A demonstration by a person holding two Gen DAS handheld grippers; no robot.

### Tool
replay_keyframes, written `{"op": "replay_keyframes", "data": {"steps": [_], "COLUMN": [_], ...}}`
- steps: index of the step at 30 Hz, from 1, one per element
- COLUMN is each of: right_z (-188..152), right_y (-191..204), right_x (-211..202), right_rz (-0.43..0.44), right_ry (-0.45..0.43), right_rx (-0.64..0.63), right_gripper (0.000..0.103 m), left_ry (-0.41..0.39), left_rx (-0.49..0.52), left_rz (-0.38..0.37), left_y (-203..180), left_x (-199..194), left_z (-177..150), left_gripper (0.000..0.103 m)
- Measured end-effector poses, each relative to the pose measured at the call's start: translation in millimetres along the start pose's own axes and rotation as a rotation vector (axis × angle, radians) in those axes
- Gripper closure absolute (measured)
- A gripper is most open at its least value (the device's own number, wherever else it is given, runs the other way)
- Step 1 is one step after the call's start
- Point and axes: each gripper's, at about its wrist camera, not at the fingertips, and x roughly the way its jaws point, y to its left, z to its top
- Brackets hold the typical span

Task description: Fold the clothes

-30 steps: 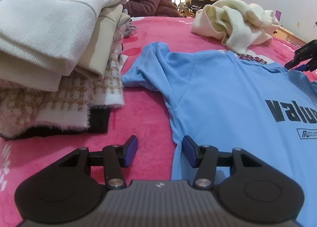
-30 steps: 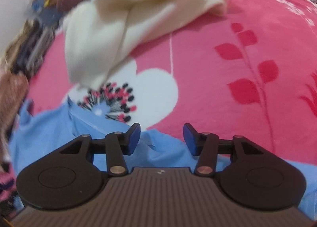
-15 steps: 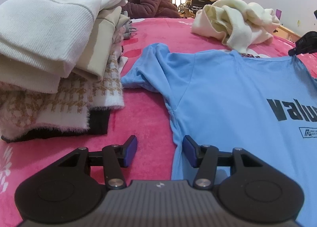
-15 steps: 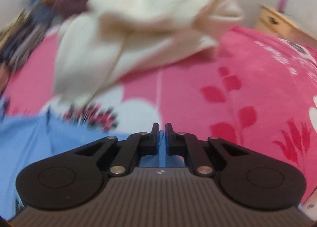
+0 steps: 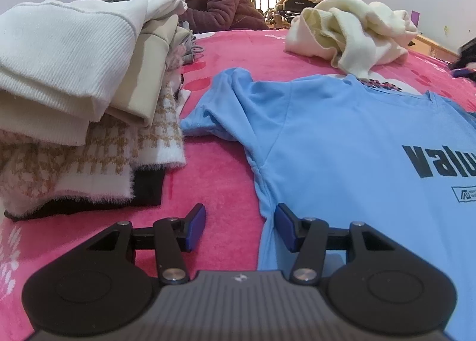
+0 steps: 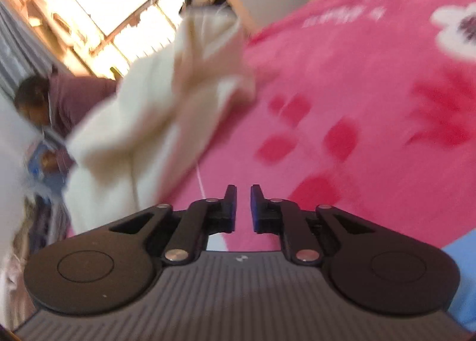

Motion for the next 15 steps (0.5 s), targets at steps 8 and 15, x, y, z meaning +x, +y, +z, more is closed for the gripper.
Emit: {"op": "replay_keyframes", "data": {"steps": [8,15], "right_z": [27.0,9.6], "right_y": [-43.4,-102.6], "right_x": [-134.6,-165.8], "right_rz": [-0.134,-0.201], "right_ry": [0.049,0.11], "right_rx": [-0.136,-0.145], "right_gripper": [0.047,0.04], "left_ry": [-0.007,-0.026], "left_rx": [-0.02,-0.019], "left_rz": [0.017,0.088], "left_y": [4.1,-1.0], "left_x": [-14.3,-51.1], "left_z": [6.2,9.4], "left_gripper": [0.048,0.048]}}
